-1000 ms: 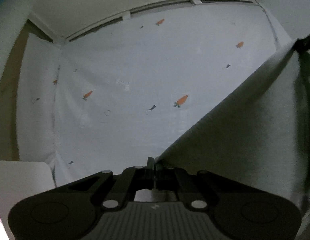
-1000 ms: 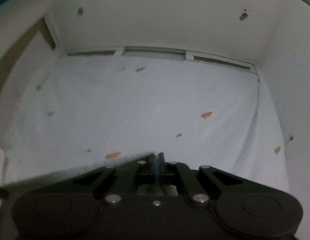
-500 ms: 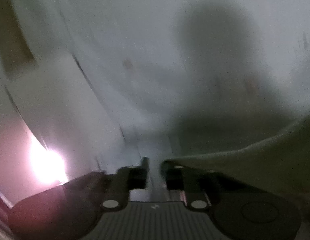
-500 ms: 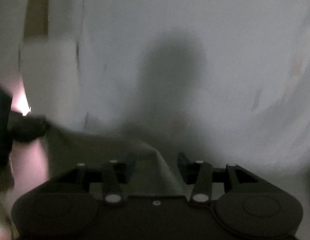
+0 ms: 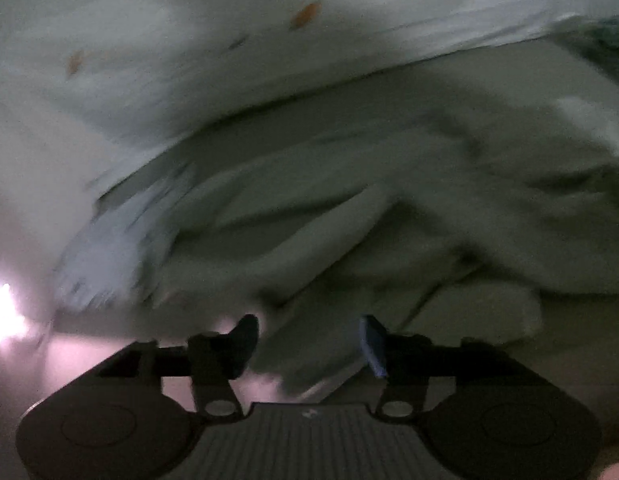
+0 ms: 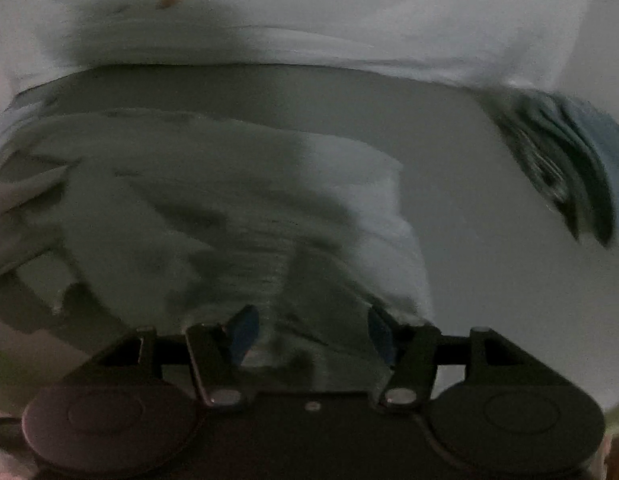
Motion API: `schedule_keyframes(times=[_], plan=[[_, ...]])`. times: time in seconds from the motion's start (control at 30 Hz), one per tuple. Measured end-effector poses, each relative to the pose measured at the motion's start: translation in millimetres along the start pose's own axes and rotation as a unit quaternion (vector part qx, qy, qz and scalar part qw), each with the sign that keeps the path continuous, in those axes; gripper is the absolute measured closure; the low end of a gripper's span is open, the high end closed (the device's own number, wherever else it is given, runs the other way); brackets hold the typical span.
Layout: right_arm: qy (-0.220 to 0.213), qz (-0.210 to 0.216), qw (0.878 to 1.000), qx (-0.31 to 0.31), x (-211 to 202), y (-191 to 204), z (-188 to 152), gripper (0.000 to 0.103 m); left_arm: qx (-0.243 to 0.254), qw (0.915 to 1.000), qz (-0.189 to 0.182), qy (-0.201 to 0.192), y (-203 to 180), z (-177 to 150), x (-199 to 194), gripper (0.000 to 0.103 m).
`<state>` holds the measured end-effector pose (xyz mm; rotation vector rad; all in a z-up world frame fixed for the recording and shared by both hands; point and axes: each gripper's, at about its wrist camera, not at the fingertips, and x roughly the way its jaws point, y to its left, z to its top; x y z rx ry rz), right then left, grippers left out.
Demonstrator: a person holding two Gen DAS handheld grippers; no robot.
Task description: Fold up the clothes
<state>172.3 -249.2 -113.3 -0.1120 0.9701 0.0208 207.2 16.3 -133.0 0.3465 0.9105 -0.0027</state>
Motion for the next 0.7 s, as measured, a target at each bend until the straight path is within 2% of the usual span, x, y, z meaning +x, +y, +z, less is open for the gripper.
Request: schedule_keyframes(times=[0.07,0.13,0.2,0.27,0.37,0.43,0.53,0.6,0.67,0.7], plan=[[0.004,-0.021,0.999,0.028,3.6,-12.8,-4.5,0.039,0.007,0.9985,-0.050,-0.020,-15.9,15.4,-3.6,0.039],[0.006,-0.039,0.998,0.052,9.9,-20.2,-6.6,0.038,0.006,0.9935,-0.110,-0.030,-36.6,36.9,-9.2,0.039],[0.003,-0.049,0.996,0.073,13.5,-27.4,-7.3,0.037,0.021,0.9856,-0.161,-0.048,-62.0,52.6,-16.2,0.035],[0.003,-0.056,0.995,0.088,16.9,-38.4,-10.0,0.036,0.042,0.9748,-0.208,-0.070,-89.4,65.8,-24.0,0.024],[0.021,-0.072,0.992,0.103,30.4,-54.7,-16.5,0.036,0.073,0.9614,-0.254,-0.075,-131.4,82.6,-26.6,0.024],[0.036,-0.068,0.991,0.111,41.6,-64.2,-23.6,0.036,0.093,0.9583,-0.262,-0.068,-157.2,90.1,-21.0,0.024],[0.048,-0.060,0.991,0.110,52.5,-75.2,-33.3,0.037,0.119,0.9657,-0.227,-0.041,-190.2,95.9,-1.7,0.024],[0.052,-0.056,0.992,0.096,55.8,-76.9,-37.6,0.041,0.126,0.9692,-0.211,-0.017,-203.6,99.4,14.8,0.024],[0.057,-0.048,0.994,0.082,56.7,-77.2,-40.7,0.064,0.130,0.9730,-0.190,0.006,-213.0,98.8,26.9,0.024],[0.063,-0.047,0.994,0.073,57.9,-77.5,-42.3,0.069,0.132,0.9754,-0.175,0.015,-215.8,96.8,31.1,0.024]])
